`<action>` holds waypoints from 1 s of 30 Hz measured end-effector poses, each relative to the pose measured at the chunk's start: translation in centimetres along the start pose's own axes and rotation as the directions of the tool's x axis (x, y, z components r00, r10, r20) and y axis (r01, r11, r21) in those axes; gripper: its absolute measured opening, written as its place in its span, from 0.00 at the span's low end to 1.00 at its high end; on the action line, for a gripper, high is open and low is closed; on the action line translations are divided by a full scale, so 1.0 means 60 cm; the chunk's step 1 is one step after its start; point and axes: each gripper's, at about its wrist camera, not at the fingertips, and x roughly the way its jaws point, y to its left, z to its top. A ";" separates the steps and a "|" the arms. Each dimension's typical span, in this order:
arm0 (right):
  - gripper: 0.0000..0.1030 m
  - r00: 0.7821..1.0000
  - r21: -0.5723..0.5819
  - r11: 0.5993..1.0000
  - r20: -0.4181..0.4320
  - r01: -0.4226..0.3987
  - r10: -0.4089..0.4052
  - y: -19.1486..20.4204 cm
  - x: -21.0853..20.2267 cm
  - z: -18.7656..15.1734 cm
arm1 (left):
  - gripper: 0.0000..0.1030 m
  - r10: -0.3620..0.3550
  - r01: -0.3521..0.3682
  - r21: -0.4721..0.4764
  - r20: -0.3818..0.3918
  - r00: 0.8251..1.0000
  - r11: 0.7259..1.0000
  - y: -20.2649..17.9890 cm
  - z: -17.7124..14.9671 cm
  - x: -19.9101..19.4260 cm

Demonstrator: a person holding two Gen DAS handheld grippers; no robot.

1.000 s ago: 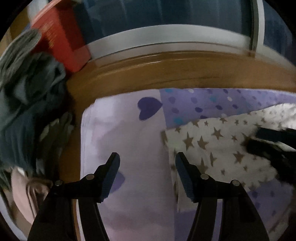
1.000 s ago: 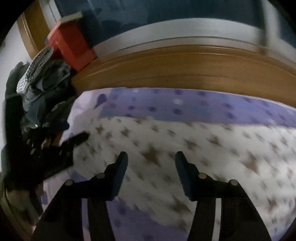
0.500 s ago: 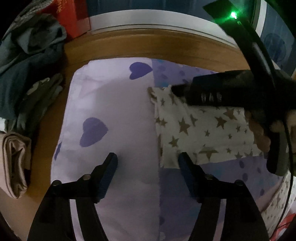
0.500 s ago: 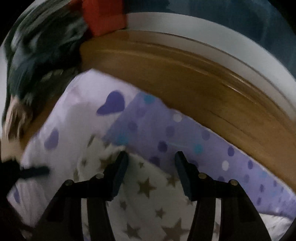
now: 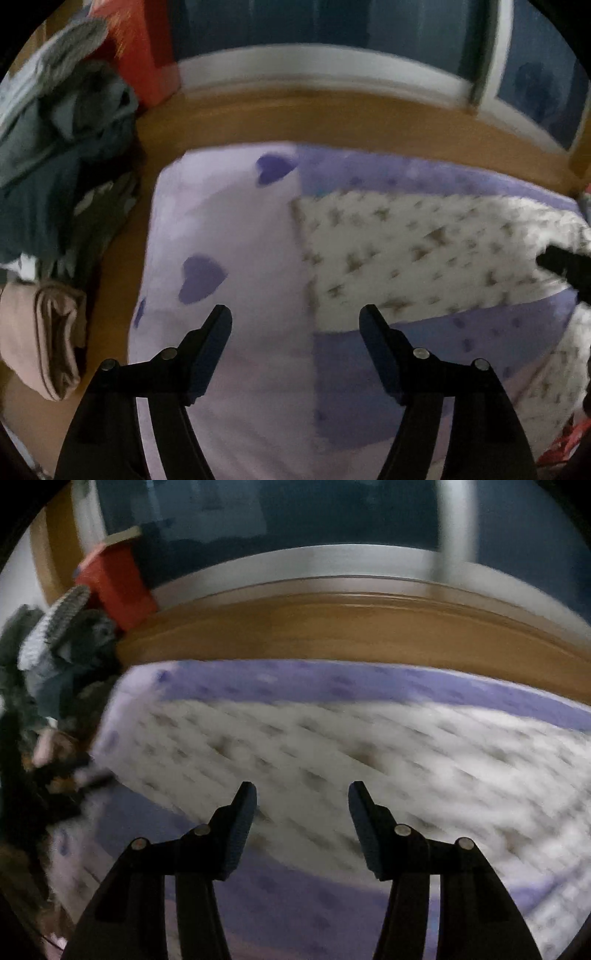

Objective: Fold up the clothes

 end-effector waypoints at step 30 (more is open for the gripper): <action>0.58 0.988 0.327 0.936 0.034 0.133 -0.152 -0.657 -0.270 -0.211 | 0.71 -0.277 0.285 0.110 -0.078 0.958 0.952 -0.648 0.033 -0.024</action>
